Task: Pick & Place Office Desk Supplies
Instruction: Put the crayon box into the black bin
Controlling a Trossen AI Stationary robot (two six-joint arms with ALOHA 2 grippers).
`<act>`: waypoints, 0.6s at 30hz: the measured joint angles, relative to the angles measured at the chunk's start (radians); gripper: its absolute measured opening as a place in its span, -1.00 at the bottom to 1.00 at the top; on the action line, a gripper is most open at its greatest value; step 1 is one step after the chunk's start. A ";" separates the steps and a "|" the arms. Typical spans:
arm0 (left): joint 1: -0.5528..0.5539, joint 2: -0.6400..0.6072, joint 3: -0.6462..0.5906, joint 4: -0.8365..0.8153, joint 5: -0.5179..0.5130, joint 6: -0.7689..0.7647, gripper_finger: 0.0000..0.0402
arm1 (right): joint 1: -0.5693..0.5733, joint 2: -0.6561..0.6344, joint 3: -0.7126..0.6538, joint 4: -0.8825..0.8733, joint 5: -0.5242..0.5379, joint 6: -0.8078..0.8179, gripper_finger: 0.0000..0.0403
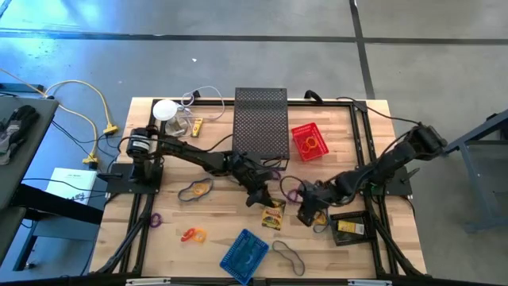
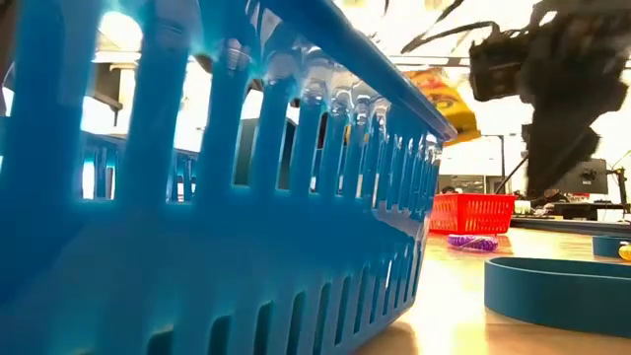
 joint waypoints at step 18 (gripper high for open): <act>0.023 -0.015 0.000 0.022 0.001 -0.003 -0.82 | 0.076 0.000 0.000 0.305 0.143 -0.061 0.08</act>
